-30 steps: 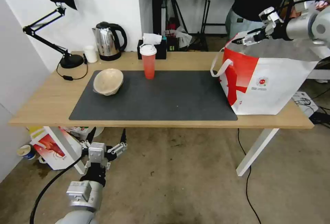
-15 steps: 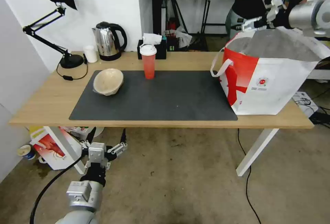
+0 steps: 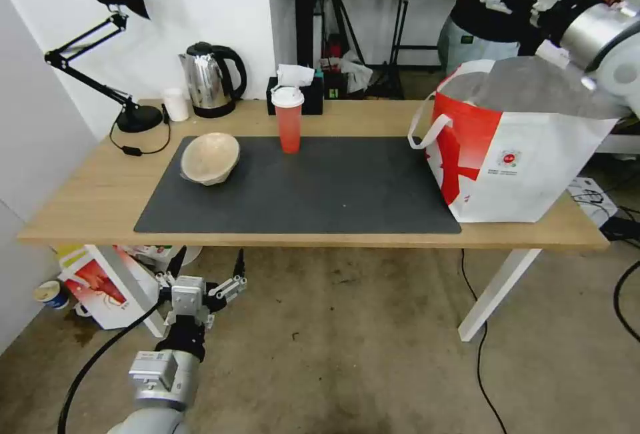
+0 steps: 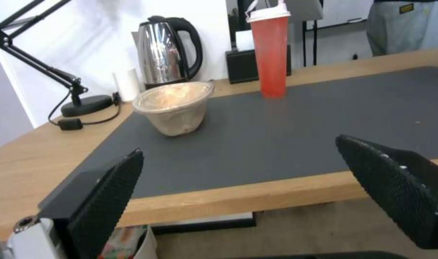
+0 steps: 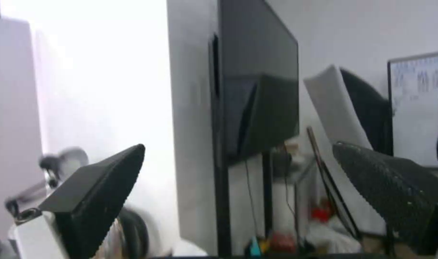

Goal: Pick up the trash from the table and place it into the takeout bag.

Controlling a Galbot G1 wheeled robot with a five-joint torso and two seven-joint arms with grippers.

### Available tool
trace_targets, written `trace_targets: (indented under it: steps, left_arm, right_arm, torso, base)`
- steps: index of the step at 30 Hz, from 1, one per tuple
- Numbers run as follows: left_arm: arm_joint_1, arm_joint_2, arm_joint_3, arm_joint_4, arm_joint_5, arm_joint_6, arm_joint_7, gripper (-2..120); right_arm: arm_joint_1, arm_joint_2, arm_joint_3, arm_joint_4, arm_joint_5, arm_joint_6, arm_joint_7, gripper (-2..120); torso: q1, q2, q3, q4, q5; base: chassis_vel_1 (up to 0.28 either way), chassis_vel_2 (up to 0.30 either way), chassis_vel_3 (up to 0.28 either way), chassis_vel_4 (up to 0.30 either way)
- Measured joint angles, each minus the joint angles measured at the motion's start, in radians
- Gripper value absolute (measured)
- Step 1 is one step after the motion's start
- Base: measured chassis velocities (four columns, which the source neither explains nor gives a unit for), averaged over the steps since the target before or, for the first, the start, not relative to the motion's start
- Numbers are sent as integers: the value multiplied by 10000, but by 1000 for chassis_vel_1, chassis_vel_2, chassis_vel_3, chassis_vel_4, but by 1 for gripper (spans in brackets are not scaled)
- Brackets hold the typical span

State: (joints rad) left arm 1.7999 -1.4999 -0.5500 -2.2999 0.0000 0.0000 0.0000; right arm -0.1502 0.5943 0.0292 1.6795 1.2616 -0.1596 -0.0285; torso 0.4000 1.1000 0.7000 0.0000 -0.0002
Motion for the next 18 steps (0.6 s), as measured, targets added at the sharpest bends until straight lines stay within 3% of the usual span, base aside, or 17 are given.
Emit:
trace_targets:
  steps: [6,13,18]
  left_arm:
    - [0,0,0,0,0,0,0,100]
    - [-1,-2,1,0,0,0,0,100]
    - [0,-1,0,0,0,0,1,100]
  right_arm:
    - [-1034,178,891,1374,-52,660,889,100]
    - [-3003,601,2076,2859,-1185,1366,1334,100]
    - [-5022,1346,3367,4276,-2468,1761,1560,100]
  torso:
    - [0,1,0,1,-3]
    - [0,0,0,-1,-2]
    - [0,0,0,2,3]
  base:
    - [0,0,0,0]
    - [0,0,0,0]
    - [0,0,0,0]
